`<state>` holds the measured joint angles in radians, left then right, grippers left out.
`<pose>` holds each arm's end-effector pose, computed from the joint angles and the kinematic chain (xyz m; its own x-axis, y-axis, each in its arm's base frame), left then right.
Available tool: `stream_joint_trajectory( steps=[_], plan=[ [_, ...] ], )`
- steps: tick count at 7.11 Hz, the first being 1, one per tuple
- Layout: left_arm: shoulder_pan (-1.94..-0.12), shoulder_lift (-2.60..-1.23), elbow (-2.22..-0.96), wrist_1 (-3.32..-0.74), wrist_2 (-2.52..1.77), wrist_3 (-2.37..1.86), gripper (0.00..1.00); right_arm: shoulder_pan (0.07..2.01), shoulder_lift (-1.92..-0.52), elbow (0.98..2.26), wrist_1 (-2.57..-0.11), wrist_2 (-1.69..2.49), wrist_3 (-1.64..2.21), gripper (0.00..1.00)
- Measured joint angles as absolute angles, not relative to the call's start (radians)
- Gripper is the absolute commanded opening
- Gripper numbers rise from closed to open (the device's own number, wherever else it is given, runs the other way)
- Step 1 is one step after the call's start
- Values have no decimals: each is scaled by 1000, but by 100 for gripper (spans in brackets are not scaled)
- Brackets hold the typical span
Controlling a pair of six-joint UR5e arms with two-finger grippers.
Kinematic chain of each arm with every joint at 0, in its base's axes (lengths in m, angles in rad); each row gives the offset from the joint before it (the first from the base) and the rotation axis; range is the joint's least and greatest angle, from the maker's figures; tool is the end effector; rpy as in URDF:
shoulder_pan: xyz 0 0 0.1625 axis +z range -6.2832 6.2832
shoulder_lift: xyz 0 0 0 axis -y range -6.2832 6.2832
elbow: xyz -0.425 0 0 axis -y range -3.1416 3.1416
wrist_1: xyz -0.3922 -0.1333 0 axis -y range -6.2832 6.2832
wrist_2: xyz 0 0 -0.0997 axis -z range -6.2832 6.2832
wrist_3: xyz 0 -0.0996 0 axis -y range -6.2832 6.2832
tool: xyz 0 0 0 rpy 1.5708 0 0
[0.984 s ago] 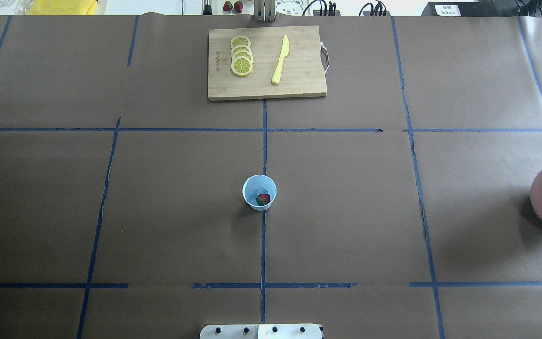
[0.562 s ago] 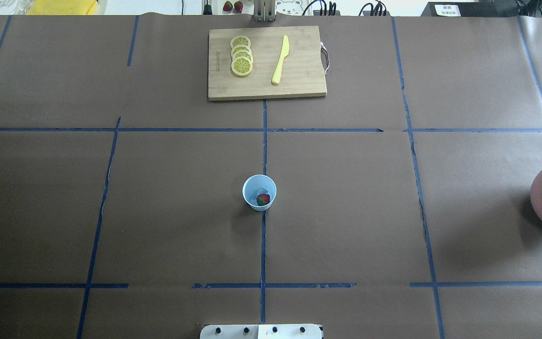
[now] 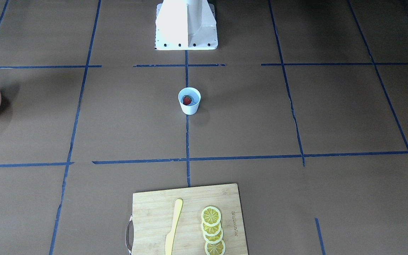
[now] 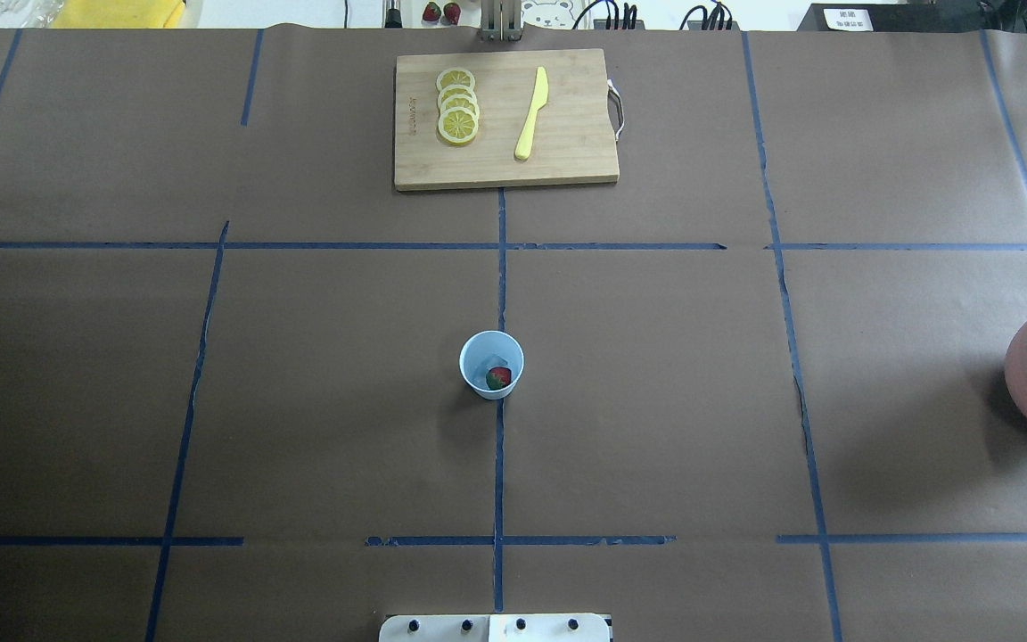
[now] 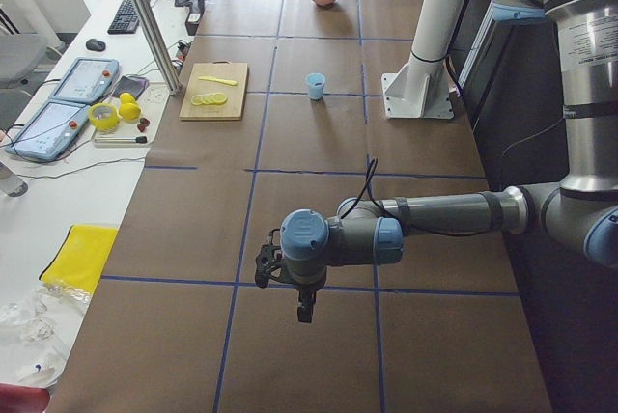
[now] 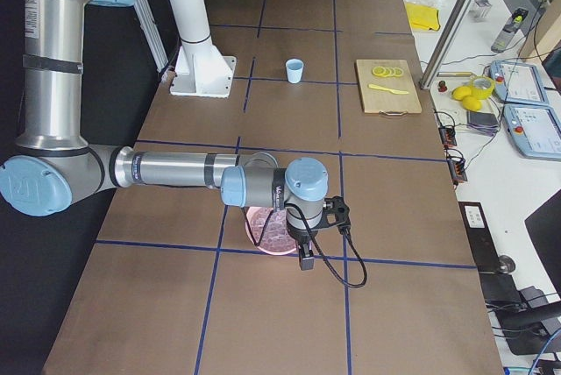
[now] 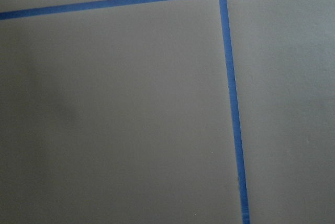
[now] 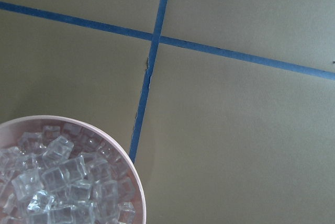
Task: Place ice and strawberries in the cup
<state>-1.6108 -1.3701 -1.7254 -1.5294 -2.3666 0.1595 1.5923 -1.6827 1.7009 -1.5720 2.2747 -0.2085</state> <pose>-0.0781 -0.3975 0.6752 0.6941 0.0689 -0.7165 -0.0713 0.9971 0.0268 0.0784 -0.4441 0.6519 0.7503 -0.2016 0.6296 0.1368 0.9791 0.1506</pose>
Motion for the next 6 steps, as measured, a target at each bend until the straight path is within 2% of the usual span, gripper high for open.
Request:
stream_joint_trajectory(
  steps=[2, 6],
  plan=[
    [-1611, -1385, -1776, -1427, -2362, 162, 100, 1592, -1683, 1700, -1569, 2276, -209, 100],
    [-1608, -1391, -1785, -1417, -2362, 165, 100, 1592, -1677, 1718, -1566, 2277, -211, 100]
  ],
)
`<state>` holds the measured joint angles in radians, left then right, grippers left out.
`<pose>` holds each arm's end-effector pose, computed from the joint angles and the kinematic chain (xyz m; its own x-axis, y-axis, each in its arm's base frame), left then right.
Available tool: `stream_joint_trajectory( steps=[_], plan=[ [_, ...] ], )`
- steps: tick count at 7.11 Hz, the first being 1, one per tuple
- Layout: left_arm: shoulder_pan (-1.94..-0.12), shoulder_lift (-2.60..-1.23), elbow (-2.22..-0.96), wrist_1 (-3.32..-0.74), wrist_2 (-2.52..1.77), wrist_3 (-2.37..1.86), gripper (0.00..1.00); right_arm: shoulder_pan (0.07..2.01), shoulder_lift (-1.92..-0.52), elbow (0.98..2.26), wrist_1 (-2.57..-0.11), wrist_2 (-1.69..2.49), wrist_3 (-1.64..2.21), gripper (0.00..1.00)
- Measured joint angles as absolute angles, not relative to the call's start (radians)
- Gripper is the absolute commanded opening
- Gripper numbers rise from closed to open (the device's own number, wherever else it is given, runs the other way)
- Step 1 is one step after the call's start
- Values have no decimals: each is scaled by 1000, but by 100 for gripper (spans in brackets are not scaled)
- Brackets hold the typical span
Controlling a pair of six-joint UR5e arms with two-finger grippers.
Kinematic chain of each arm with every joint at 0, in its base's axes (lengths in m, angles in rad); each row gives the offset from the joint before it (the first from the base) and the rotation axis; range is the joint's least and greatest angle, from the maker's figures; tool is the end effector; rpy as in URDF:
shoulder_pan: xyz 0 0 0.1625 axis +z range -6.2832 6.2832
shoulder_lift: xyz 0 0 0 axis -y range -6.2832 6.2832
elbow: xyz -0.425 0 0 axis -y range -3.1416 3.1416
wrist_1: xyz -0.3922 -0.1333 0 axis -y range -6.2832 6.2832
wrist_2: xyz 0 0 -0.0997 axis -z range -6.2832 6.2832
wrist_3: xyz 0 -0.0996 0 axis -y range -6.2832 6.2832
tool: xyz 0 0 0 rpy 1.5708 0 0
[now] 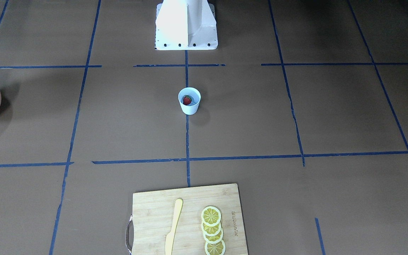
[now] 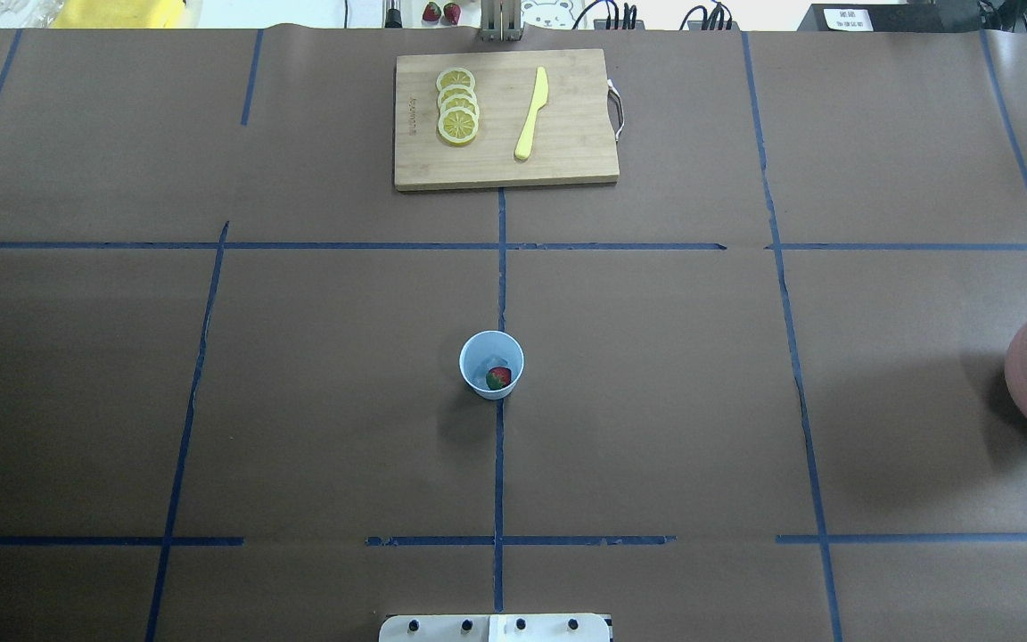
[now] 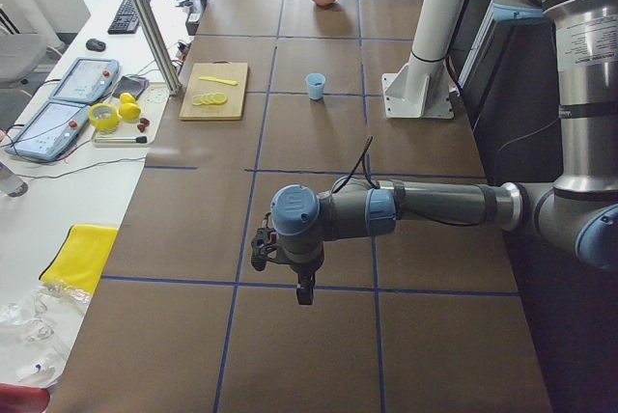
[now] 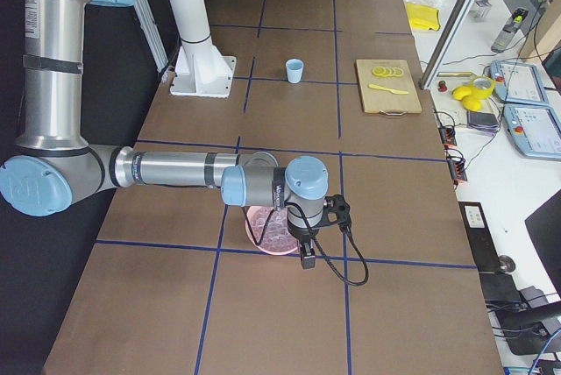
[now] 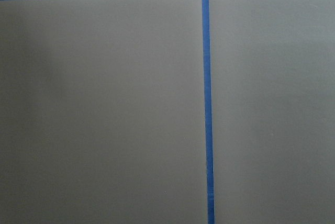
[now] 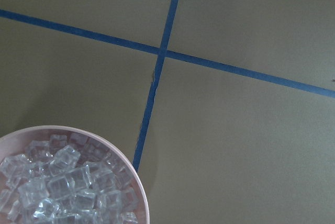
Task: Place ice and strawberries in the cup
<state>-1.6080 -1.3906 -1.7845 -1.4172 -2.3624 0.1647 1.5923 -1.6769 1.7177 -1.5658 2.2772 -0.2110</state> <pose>-0.0775 -0.4038 0.6489 0.6956 0.0529 -0.7164 -0.0782 0.9969 -0.0024 0.0783 -0.4483 0.6402 0.7488 -0.2222 0.6245 0.1384 0.9738 0.1806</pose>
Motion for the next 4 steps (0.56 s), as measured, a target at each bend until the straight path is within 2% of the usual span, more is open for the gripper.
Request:
stream_joint_trajectory(
  steps=[4],
  plan=[
    [-1608, -1409, -1773, -1416, -2359, 164, 100, 1594, -1682, 1742, -1577, 2348, -215, 100]
  ],
)
